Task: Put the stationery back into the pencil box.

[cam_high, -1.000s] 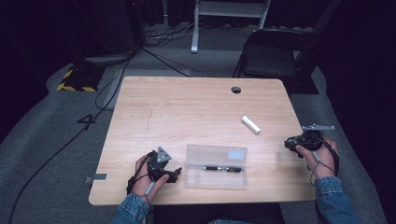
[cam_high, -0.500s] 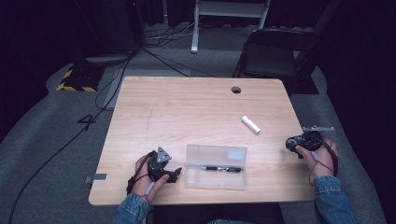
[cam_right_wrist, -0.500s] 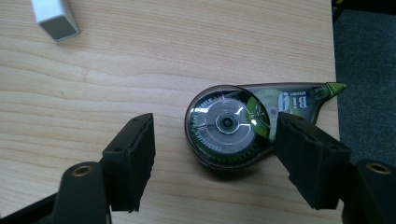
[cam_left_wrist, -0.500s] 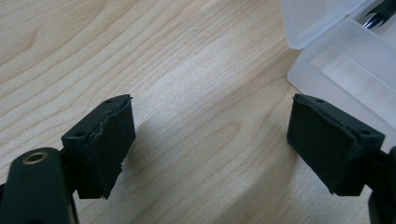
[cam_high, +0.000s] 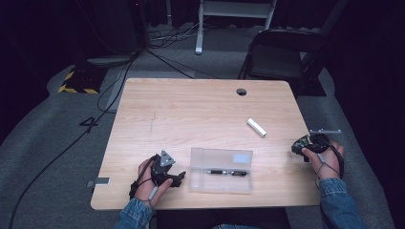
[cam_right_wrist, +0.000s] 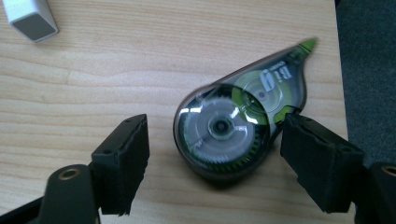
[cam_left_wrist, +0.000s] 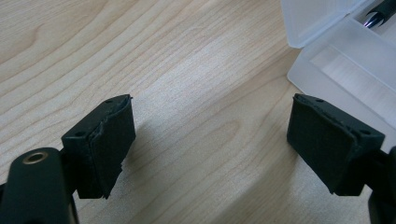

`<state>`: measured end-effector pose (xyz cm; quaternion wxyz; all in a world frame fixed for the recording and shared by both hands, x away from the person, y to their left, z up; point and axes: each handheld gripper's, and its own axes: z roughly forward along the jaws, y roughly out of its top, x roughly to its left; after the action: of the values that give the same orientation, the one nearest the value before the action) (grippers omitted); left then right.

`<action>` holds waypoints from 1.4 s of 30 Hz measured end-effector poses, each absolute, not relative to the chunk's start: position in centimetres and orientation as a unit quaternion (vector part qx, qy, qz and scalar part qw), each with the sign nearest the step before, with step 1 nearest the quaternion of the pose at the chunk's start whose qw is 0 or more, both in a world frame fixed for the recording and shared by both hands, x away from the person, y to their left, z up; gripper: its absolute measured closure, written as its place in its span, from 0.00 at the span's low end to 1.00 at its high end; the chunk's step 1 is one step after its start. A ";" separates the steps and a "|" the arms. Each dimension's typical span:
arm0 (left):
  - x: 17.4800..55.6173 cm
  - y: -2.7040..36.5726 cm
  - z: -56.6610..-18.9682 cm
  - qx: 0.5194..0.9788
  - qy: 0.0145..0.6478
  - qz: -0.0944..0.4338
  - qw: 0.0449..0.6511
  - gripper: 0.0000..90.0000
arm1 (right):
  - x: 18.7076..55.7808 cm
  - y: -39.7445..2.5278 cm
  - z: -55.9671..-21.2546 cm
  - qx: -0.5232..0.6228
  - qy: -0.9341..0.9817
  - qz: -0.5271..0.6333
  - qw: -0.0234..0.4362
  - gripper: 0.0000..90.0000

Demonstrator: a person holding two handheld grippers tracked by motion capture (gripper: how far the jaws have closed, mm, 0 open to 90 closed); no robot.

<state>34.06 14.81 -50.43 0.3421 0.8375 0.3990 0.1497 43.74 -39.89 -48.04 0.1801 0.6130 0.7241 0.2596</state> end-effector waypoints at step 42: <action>33.9 15.0 -50.4 0.839 0.397 0.154 0.339 0.17 | 44.6 -36.7 -48.0 0.509 0.808 0.251 0.155 0.44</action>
<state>33.93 15.03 -50.38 0.3392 0.8391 0.3966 0.1539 44.56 -36.75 -47.96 0.1546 0.5094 0.8084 0.2512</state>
